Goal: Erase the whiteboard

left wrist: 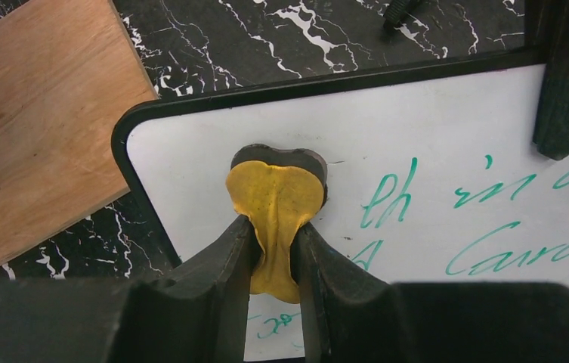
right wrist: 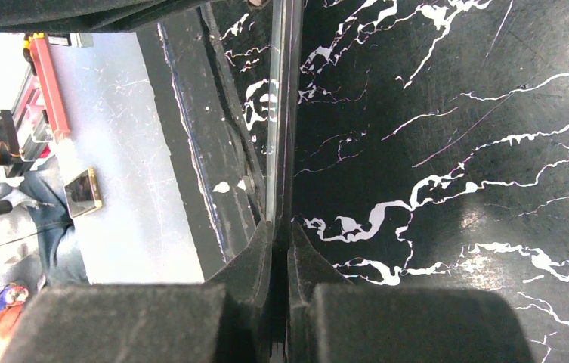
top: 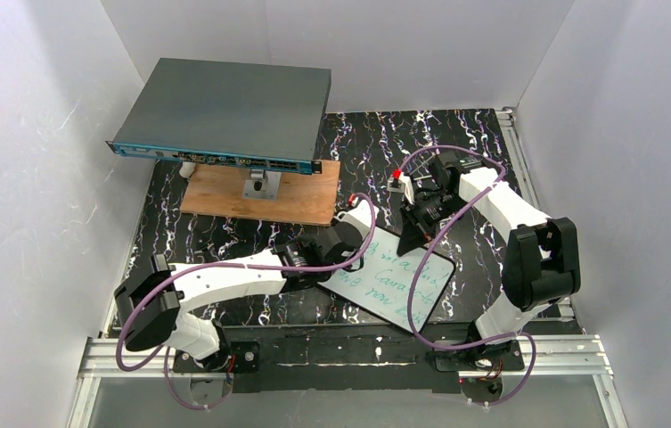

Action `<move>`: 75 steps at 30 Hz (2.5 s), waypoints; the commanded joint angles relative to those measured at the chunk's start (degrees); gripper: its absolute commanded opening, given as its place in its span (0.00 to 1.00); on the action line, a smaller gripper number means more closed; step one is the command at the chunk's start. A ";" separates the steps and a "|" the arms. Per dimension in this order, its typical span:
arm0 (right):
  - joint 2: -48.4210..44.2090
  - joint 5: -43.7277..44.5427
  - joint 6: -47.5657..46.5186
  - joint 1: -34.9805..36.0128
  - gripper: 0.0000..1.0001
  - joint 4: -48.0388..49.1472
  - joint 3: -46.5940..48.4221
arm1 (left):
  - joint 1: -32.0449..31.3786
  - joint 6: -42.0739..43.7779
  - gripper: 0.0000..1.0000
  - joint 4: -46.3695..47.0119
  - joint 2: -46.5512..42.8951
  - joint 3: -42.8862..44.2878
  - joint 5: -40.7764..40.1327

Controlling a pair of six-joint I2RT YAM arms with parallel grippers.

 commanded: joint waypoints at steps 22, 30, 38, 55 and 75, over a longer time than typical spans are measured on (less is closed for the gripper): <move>-0.52 -2.28 -4.89 0.72 0.01 0.47 0.12 | 2.63 -1.62 0.00 -10.67 3.01 7.48 0.44; -0.32 -2.34 -4.82 0.76 0.01 0.53 0.05 | 3.21 -4.89 0.00 -9.77 -0.68 2.58 5.49; -0.20 -2.34 -4.71 0.72 0.01 0.49 0.12 | -1.91 -1.87 0.00 -3.59 0.41 3.24 13.83; -0.40 -2.27 -4.80 0.80 0.01 0.59 0.04 | 0.85 -7.79 0.00 -11.00 0.66 3.33 -2.09; -0.97 -2.87 -4.16 0.76 0.01 1.90 -0.58 | -7.44 -4.60 0.00 1.12 6.00 5.40 -2.22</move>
